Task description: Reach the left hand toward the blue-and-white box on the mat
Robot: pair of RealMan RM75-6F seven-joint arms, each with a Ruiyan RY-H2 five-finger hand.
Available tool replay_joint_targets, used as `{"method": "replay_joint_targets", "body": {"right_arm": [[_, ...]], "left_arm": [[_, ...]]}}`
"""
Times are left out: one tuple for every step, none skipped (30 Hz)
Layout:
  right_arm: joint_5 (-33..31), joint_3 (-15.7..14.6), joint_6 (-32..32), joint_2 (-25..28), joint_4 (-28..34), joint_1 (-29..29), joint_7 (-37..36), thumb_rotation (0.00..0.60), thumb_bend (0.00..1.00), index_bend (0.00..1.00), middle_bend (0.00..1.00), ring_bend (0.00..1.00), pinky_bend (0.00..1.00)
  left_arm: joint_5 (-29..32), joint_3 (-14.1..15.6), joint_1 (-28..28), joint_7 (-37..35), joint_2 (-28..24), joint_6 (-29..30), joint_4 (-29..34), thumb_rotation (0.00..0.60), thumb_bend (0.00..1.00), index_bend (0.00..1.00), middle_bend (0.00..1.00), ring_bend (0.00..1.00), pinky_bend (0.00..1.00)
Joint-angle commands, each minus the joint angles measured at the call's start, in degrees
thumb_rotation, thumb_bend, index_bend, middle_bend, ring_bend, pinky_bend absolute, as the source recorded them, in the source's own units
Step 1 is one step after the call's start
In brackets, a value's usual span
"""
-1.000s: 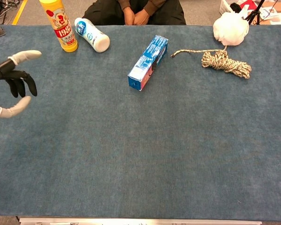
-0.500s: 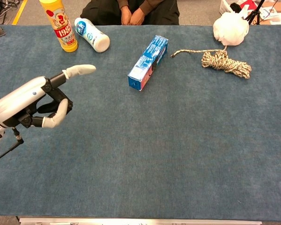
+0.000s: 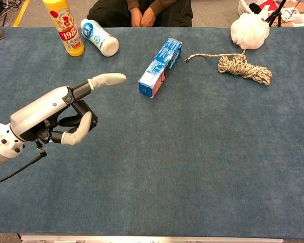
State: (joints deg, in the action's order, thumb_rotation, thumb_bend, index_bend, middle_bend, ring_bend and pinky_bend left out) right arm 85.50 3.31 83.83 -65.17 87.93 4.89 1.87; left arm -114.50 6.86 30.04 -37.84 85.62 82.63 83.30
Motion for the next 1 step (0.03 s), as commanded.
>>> {"method": "replay_joint_targets", "body": {"right_arm": [[-0.07, 0.07, -0.01, 0.06, 0.11, 0.02, 0.15, 0.6, 0.23, 0.11, 0.51, 0.49, 0.45]], "left_arm": [[0.18, 0.26, 0.38, -0.08, 0.24, 0.12, -0.17, 0.6, 0.82, 0.0, 0.92, 1.0, 0.99]]}}
